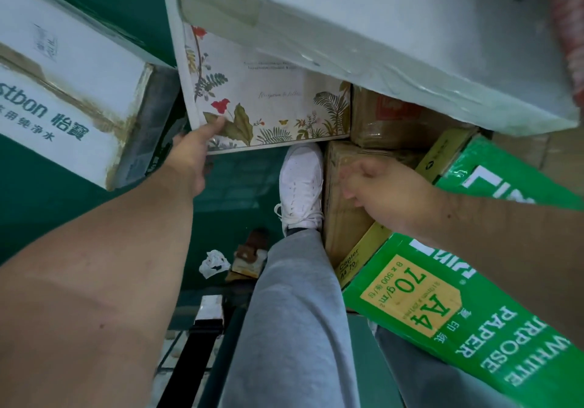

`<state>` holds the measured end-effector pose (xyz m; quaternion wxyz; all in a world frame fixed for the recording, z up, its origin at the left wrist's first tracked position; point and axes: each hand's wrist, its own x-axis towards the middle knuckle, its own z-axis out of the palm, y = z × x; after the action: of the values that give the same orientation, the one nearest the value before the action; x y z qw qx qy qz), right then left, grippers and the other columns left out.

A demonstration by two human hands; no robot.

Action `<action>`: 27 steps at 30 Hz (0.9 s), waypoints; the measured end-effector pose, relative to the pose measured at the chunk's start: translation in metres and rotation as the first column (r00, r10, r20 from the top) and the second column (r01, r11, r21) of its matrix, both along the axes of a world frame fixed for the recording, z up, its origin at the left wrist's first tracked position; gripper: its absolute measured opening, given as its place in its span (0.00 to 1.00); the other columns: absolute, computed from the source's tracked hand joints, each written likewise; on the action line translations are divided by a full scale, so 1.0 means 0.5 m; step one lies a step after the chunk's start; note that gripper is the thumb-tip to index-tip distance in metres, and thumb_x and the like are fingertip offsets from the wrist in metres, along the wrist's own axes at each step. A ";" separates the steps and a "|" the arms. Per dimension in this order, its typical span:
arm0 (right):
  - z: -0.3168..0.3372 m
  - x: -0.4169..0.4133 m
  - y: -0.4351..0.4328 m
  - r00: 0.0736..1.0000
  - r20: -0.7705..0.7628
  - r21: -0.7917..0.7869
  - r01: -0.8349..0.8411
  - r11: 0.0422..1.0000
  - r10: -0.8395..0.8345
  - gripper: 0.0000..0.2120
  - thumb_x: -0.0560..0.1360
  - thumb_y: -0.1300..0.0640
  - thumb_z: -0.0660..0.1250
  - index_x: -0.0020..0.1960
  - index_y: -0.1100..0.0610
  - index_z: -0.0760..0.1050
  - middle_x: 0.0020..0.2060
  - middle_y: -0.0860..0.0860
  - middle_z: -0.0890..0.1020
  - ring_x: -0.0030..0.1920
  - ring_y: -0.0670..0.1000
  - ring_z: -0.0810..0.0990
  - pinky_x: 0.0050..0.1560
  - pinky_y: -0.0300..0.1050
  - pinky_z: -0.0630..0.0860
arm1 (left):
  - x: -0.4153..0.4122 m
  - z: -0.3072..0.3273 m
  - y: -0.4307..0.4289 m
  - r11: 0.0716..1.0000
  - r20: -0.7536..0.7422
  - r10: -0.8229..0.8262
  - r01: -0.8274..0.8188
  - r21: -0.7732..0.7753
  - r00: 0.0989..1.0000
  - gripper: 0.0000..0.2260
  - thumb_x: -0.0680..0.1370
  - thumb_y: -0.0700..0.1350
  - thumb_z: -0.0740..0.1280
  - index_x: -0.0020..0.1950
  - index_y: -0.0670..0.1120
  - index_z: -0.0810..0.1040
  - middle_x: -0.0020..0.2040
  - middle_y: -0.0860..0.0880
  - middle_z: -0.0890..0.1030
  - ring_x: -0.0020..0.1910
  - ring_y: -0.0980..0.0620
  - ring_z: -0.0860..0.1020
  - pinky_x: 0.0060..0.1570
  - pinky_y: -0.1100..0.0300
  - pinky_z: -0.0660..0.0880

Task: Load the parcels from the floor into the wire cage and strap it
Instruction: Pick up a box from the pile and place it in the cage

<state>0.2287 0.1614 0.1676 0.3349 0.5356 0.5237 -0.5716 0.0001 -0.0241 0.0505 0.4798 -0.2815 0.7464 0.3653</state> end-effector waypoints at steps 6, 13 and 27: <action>0.096 0.036 0.037 0.985 0.018 0.038 -0.175 0.984 0.174 0.13 0.83 0.56 0.58 0.63 0.57 0.77 0.53 0.55 0.82 0.45 0.52 0.80 0.31 0.36 0.72 | 0.030 0.142 0.056 0.995 -0.017 -0.061 0.062 0.077 0.998 0.16 0.76 0.51 0.76 0.62 0.48 0.81 0.53 0.49 0.88 0.53 0.50 0.86 0.55 0.52 0.82; 0.277 0.118 0.074 0.994 0.052 0.031 -0.099 0.995 0.098 0.15 0.84 0.49 0.57 0.69 0.46 0.72 0.55 0.55 0.84 0.28 0.50 0.77 0.28 0.39 0.71 | 0.035 0.432 0.014 0.983 0.024 0.182 -0.183 0.020 0.983 0.17 0.80 0.56 0.68 0.64 0.48 0.78 0.55 0.41 0.86 0.51 0.41 0.85 0.36 0.55 0.83; 0.698 0.525 0.101 0.864 0.109 -0.013 0.496 0.868 -0.492 0.31 0.79 0.33 0.59 0.79 0.40 0.59 0.68 0.53 0.75 0.60 0.58 0.80 0.63 0.58 0.75 | 0.493 0.971 0.049 0.997 0.436 -0.004 -0.033 0.076 0.900 0.18 0.83 0.53 0.65 0.66 0.41 0.77 0.55 0.35 0.84 0.47 0.36 0.84 0.38 0.47 0.83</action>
<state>0.4912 0.2122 0.5166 0.2145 0.6734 0.3398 -0.6205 0.2467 0.0005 0.5360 0.6429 -0.3416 0.6026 0.3269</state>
